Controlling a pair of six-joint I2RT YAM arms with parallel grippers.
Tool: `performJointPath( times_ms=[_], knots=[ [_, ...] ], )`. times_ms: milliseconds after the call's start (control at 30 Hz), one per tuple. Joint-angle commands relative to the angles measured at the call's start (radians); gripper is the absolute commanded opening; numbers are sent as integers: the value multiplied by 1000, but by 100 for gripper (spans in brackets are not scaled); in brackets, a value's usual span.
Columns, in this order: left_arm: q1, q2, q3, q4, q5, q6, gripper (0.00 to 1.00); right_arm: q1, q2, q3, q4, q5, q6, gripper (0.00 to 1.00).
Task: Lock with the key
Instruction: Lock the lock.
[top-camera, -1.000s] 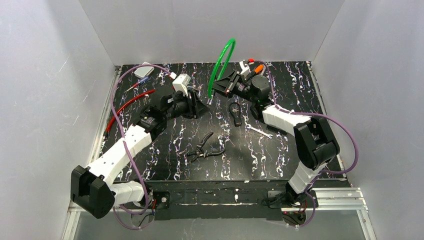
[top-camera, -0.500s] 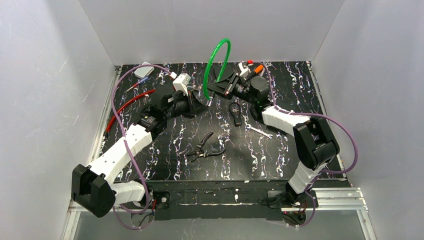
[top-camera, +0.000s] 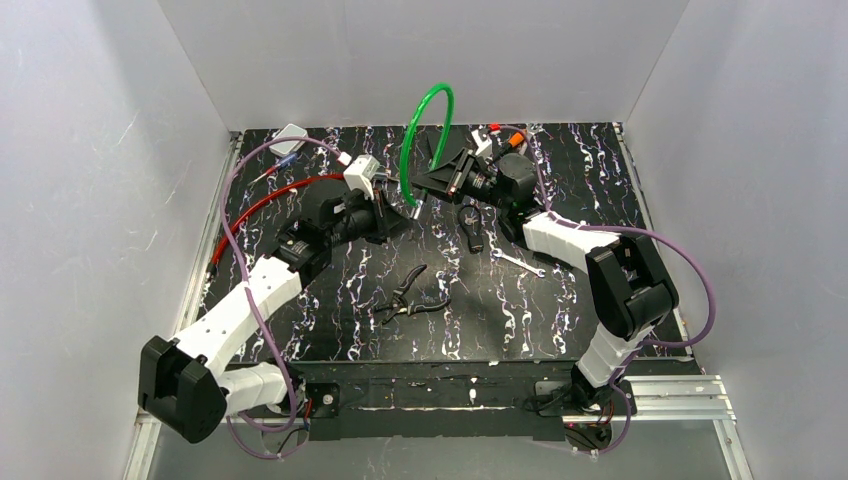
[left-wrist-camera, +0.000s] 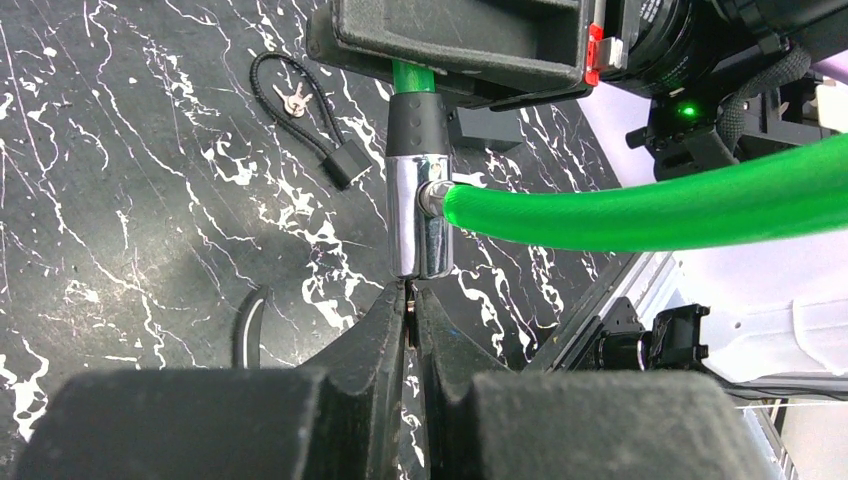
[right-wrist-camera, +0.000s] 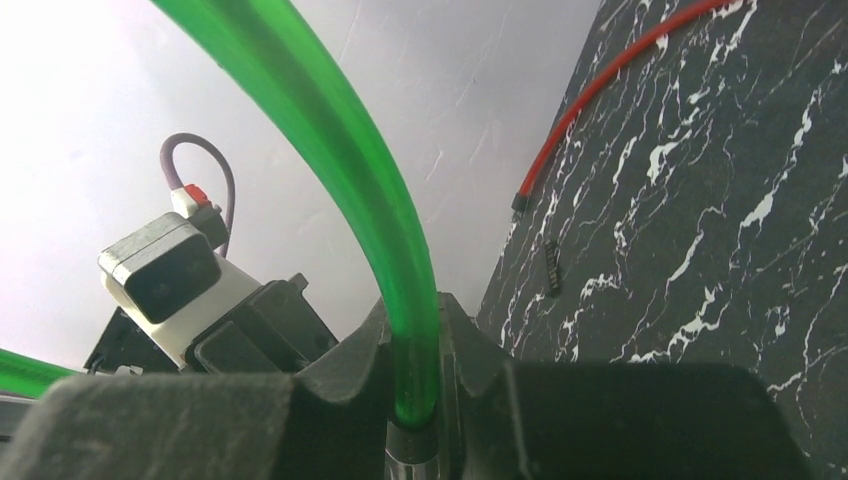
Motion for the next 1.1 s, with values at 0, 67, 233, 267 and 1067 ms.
performJointPath(
  times_ms=[0, 67, 233, 267, 1067],
  knots=[
    [-32, -56, -61, -139, 4, 35, 0, -43, -32, 60, 79, 67, 20, 1],
    [-50, -70, -77, -146, -9, 34, 0, -45, -29, 61, 68, 72, 17, 1],
    [-75, -85, -96, -152, -27, 27, 0, -48, -27, 59, 60, 77, 13, 1],
    [-77, -85, -96, -152, -28, 27, 0, -48, -28, 59, 59, 76, 12, 1],
    [-67, -85, 163, -85, -17, 275, 73, -30, -60, 8, 16, 56, -57, 1]
  ],
)
